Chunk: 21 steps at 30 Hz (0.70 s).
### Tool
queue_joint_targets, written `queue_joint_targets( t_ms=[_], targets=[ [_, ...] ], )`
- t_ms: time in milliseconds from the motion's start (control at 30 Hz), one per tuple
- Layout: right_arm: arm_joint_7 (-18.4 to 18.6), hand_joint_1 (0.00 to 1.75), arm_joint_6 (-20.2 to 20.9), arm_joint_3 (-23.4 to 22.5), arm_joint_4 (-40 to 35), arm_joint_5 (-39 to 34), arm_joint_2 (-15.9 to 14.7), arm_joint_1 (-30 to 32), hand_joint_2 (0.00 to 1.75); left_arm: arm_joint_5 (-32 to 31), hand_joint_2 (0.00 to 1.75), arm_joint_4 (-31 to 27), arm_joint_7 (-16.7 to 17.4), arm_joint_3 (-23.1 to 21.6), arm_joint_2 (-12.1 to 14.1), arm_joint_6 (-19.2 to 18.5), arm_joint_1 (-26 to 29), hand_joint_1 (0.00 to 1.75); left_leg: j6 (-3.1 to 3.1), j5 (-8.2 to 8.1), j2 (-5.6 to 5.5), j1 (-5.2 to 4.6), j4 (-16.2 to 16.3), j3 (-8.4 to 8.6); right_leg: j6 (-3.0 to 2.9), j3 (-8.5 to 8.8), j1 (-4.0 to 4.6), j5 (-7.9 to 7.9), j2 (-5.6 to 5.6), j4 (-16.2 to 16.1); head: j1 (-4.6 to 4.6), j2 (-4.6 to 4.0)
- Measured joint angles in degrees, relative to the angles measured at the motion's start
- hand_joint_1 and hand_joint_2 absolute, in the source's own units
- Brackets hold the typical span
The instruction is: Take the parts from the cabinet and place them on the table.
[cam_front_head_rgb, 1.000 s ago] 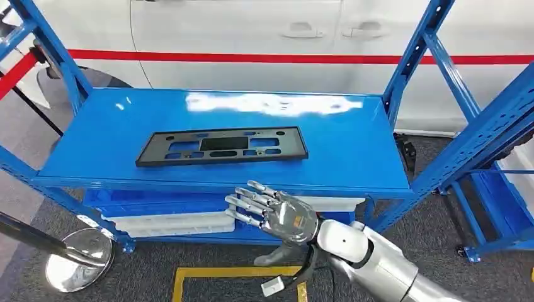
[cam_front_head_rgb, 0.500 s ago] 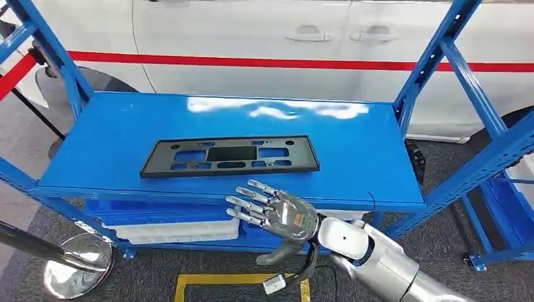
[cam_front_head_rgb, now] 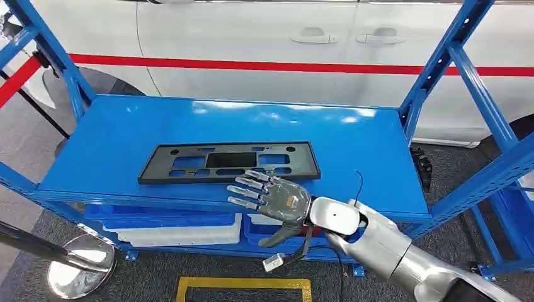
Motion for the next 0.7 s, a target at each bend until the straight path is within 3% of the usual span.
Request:
queue_joint_targets(
  t_ms=[33, 67, 133, 167, 200, 233, 300, 333, 400, 433, 467, 500, 533, 567, 633, 667, 700],
  targets=[
    [0.04, 0.00, 0.02, 0.19, 0.63, -0.09, -0.30, -0.48, 0.00, 0.00, 0.00, 0.00, 0.02, 0.00, -0.02, 0.00, -0.01, 0.00, -0.35, -0.98, 0.29, -0.02, 1.58, -0.57, -0.32, 0.28, 0.11, -0.09, -0.30, -0.15, 0.00, 0.00],
    [0.15, 0.00, 0.07, 0.55, 1.18, -0.17, -0.59, -0.99, 0.00, 0.00, 0.00, 0.00, 0.07, 0.00, -0.04, -0.02, -0.08, 0.00, -0.54, -3.01, 0.43, 0.02, 5.26, -2.40, -0.60, 0.40, 0.13, -0.22, -0.49, -0.14, 0.00, 0.00],
    [0.50, 0.00, 0.41, 0.87, 2.85, -0.72, -1.01, -1.45, 0.00, 0.00, 0.00, 0.00, 0.13, 0.00, -0.07, -0.02, -0.01, 0.00, -0.94, -7.01, 0.47, 0.07, 14.78, -7.51, -0.97, 0.62, 0.37, -0.48, -1.00, -0.12, -0.02, 0.00],
    [0.72, 0.00, 0.52, 0.98, 3.95, -1.26, -1.01, -1.81, 0.00, 0.00, 0.00, 0.00, 0.15, 0.00, -0.07, -0.02, 0.10, 0.00, -1.03, -7.49, 0.48, 0.07, 17.77, -9.39, -0.96, 0.69, 0.42, -0.57, -1.07, -0.07, 0.00, 0.00],
    [0.85, 0.00, 0.61, 1.11, 5.12, -1.77, -1.01, -2.34, 0.00, -0.02, 0.00, 0.00, 0.15, 0.00, -0.07, -0.02, 0.22, 0.00, -1.02, -6.44, 0.49, 0.07, 17.83, -9.91, -0.94, 0.80, 0.44, -0.69, -1.17, -0.05, 0.00, 0.00],
    [0.94, 0.00, 0.70, 1.16, 6.19, -2.25, -1.01, -2.96, 0.00, -0.07, 0.00, 0.00, 0.15, 0.00, -0.04, -0.02, 0.24, 0.00, -0.97, -4.23, 0.50, 0.07, 15.19, -9.03, -0.83, 0.98, 0.44, -0.85, -1.20, -0.03, 0.00, 0.00],
    [1.33, 0.00, 1.09, 1.16, 8.56, -3.12, -1.01, -4.47, 0.00, -0.41, 0.00, 0.00, 0.15, 0.00, -0.04, -0.04, 0.11, 0.00, -0.62, 1.64, 0.53, 0.08, 4.72, -4.43, -0.50, 1.55, 0.42, -1.29, -1.33, 0.10, 0.00, 0.00],
    [1.51, 0.00, 1.25, 1.16, 9.73, -3.41, -1.01, -5.32, 0.00, -0.55, 0.00, 0.00, 0.15, -0.02, -0.07, -0.09, 0.10, 0.00, -0.28, 2.82, 0.26, 0.06, 0.41, -2.83, -0.27, 1.61, 0.44, -1.53, -1.45, 0.18, 0.00, 0.00],
    [1.79, 0.00, 1.49, 1.16, 11.58, -3.65, -1.01, -6.54, 0.00, -0.63, 0.00, 0.00, 0.15, -0.04, -0.15, -0.20, 0.02, 0.00, 0.48, 2.72, 0.07, -0.23, 0.05, -2.75, 0.27, 1.45, 0.87, -1.70, -1.37, 0.45, 0.00, 0.00],
    [1.81, 0.00, 1.53, 1.16, 12.26, -3.78, -1.01, -6.93, 1.75, -0.70, 0.00, 0.00, 0.22, -0.04, -0.15, -0.20, 0.08, 0.00, 0.73, 2.70, -0.06, -0.35, 0.07, -2.80, 0.52, 1.53, 0.79, -1.72, -1.47, 0.38, 0.00, 0.00],
    [1.83, 0.00, 1.60, 1.16, 12.82, -3.91, -1.01, -7.22, 1.75, -0.79, 0.00, 0.00, 0.30, -0.04, -0.15, -0.20, 0.13, 0.00, 1.10, 2.72, -0.10, -0.49, 0.01, -2.79, 0.80, 1.61, 0.68, -1.67, -1.61, 0.19, 0.00, 0.00],
    [1.84, 0.00, 1.75, 1.14, 13.46, -4.11, -1.01, -7.55, 1.75, -0.92, 0.00, 0.00, 0.33, -0.09, -0.24, -0.22, 0.07, 0.00, 1.59, 3.05, -0.11, -0.01, -0.62, -2.40, 1.10, 1.56, 0.78, -1.95, -1.60, 0.29, 0.00, 0.00],
    [1.86, 0.00, 1.92, 1.11, 14.12, -4.44, -0.68, -7.84, 1.75, -1.12, 0.00, 0.00, 0.37, -0.18, -0.35, -0.31, 0.00, 0.00, 1.81, 3.18, -0.57, 0.11, -0.88, -2.14, 1.26, 1.18, 0.42, -2.87, -1.12, 1.33, 0.02, 0.00],
    [1.92, 0.00, 2.08, 1.09, 14.89, -4.63, -0.26, -8.25, 1.75, -1.20, 0.00, 0.00, 0.37, -0.33, -0.44, -0.39, -0.23, 0.00, 2.01, 3.20, -0.50, 0.24, -0.89, -2.12, 1.39, -0.10, 0.29, -4.73, -0.52, 4.30, 0.00, 0.00],
    [2.08, 0.00, 2.49, 1.00, 16.88, -5.11, 0.68, -8.91, 1.75, -1.25, 0.00, 0.00, 0.50, -0.48, -0.50, -0.52, -0.50, 0.00, 2.15, 3.10, -0.64, 0.23, -0.87, -2.11, 1.82, -4.84, -0.06, -8.84, -0.02, 14.23, 0.02, 0.00],
    [2.16, 0.00, 2.64, 0.96, 17.72, -5.20, 1.13, -8.99, 1.75, -1.27, 0.00, 0.00, 0.52, -0.50, -0.50, -0.57, -0.46, 0.00, 2.16, 3.07, -0.83, 0.23, -0.83, -2.09, 1.98, -6.97, -0.18, -9.80, 0.00, 18.21, 0.02, 0.00],
    [2.21, 0.00, 2.78, 0.96, 18.25, -5.20, 1.38, -9.00, 1.75, -1.31, 0.00, 0.00, 0.57, -0.52, -0.50, -0.59, -0.40, 0.00, 2.15, 2.99, -0.98, 0.24, -0.81, -2.03, 2.06, -7.69, -0.32, -9.12, 0.00, 19.07, 0.02, 0.00]
  ],
)
